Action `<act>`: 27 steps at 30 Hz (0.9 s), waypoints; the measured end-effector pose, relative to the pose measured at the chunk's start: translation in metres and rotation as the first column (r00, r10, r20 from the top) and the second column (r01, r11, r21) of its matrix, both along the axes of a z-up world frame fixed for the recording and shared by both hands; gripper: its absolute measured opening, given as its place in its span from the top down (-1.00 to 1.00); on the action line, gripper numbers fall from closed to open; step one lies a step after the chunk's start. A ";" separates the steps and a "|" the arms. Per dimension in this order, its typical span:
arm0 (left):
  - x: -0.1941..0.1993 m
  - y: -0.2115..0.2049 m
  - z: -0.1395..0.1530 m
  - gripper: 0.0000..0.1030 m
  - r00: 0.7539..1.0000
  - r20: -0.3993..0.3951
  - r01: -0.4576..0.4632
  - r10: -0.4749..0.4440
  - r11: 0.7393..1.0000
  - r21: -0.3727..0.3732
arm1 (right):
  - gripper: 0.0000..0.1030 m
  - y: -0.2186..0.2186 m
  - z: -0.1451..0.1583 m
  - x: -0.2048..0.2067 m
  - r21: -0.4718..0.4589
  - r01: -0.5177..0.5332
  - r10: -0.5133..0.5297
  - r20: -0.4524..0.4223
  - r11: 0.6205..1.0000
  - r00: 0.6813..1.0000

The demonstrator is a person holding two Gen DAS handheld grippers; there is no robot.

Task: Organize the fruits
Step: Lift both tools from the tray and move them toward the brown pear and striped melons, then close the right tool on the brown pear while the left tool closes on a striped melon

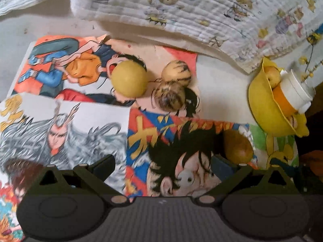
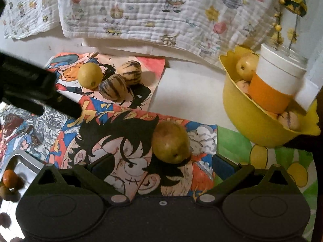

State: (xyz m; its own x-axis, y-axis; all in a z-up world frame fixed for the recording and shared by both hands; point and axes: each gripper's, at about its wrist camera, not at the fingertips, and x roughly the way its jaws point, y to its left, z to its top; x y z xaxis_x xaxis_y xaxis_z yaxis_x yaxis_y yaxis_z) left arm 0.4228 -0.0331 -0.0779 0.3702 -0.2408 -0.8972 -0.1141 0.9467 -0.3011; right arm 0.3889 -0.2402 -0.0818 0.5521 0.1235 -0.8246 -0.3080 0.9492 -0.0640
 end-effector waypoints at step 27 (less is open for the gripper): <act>0.071 -0.011 -0.037 -0.80 0.990 0.047 -0.130 0.132 0.991 -0.043 | -0.50 0.019 -0.041 0.035 -0.062 -0.033 0.031 -0.037 0.998 0.999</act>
